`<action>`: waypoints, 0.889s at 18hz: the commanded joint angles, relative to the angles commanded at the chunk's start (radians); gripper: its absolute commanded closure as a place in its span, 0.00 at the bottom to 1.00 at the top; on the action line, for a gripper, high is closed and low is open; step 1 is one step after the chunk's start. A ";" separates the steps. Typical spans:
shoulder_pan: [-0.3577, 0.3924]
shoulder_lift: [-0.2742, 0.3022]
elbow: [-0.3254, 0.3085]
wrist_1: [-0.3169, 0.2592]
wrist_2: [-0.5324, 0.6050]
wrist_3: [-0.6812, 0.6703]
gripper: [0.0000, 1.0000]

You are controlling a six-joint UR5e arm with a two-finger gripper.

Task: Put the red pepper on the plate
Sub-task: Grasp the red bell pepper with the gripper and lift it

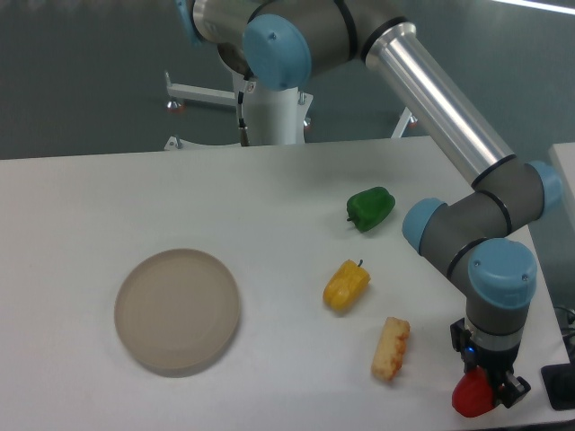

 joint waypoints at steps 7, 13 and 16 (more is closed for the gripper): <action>-0.012 0.020 -0.015 -0.023 -0.012 -0.023 0.56; -0.017 0.133 -0.136 -0.069 -0.060 -0.083 0.56; -0.026 0.234 -0.248 -0.089 -0.115 -0.142 0.56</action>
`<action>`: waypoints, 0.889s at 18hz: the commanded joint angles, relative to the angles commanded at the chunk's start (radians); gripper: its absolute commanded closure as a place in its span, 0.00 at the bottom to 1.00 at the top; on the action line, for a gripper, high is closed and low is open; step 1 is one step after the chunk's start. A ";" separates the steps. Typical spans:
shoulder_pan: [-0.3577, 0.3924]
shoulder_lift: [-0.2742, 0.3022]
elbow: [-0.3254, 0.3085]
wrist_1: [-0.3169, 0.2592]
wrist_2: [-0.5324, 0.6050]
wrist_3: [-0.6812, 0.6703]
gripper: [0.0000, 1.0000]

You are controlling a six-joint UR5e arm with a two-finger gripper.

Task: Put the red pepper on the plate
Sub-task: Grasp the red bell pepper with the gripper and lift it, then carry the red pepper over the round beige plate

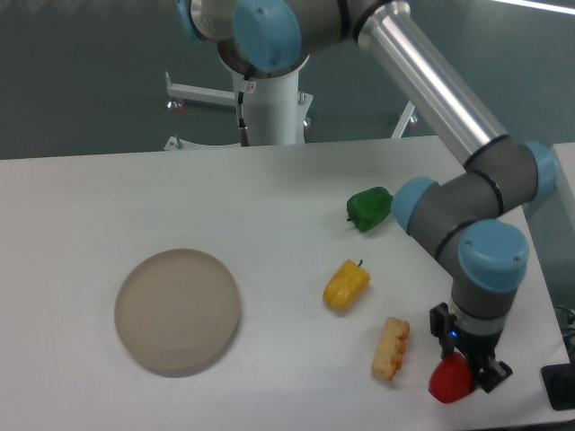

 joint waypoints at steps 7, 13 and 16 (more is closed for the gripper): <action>-0.086 0.220 -0.235 -0.023 -0.069 -0.271 0.56; -0.207 0.312 -0.327 -0.015 -0.079 -0.547 0.57; -0.282 0.338 -0.384 0.026 -0.077 -0.728 0.58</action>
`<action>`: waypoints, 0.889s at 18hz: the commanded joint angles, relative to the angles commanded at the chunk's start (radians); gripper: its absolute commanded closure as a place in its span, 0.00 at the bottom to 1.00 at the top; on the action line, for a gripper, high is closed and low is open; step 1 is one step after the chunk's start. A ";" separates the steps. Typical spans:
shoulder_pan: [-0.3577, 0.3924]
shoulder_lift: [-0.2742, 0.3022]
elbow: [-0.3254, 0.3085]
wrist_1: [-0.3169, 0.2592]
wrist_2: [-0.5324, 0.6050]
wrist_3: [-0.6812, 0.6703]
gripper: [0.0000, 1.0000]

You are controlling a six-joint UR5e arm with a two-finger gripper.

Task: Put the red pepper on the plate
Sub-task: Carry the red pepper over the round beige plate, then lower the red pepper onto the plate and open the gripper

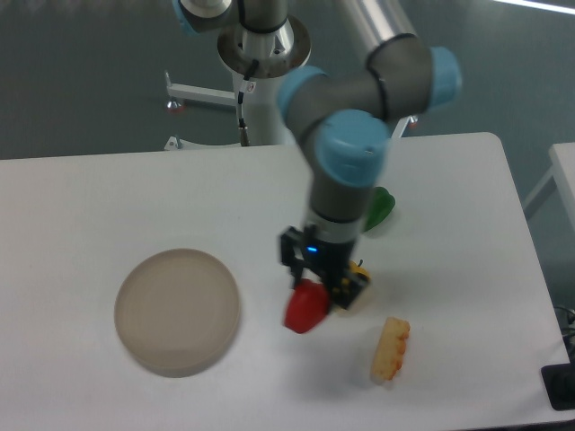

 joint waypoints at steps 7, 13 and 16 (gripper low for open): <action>-0.117 -0.006 -0.089 0.076 0.012 -0.249 0.60; -0.197 -0.044 -0.128 0.068 0.109 -0.256 0.60; -0.212 -0.057 -0.140 0.045 0.144 -0.252 0.60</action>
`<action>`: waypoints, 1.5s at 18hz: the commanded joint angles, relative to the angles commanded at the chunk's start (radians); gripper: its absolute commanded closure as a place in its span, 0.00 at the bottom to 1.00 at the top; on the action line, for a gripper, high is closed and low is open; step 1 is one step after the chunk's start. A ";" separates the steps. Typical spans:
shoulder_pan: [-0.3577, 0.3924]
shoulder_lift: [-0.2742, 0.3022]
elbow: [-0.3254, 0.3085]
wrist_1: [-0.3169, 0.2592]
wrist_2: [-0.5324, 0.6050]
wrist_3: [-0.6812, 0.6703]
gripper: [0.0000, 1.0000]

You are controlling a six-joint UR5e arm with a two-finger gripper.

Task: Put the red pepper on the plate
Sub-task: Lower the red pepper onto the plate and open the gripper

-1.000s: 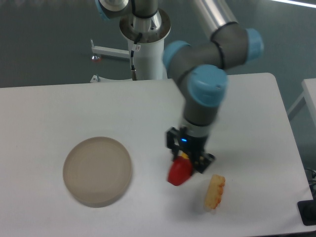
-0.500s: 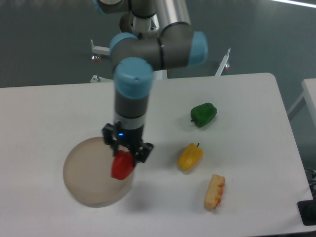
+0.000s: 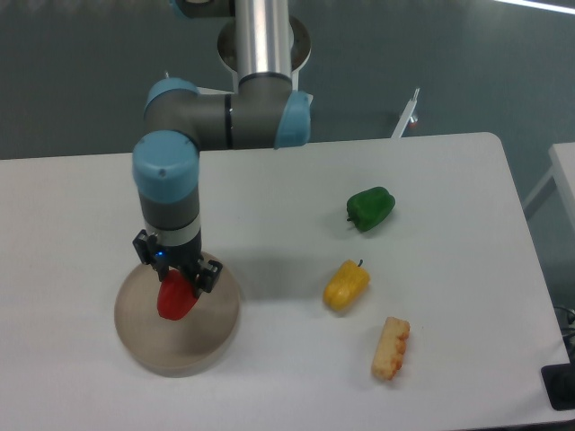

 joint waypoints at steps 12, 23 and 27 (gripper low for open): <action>-0.011 -0.031 -0.014 0.008 0.029 0.000 0.60; -0.015 -0.044 -0.015 0.014 0.031 0.000 0.60; -0.018 -0.046 -0.015 0.012 0.045 0.000 0.60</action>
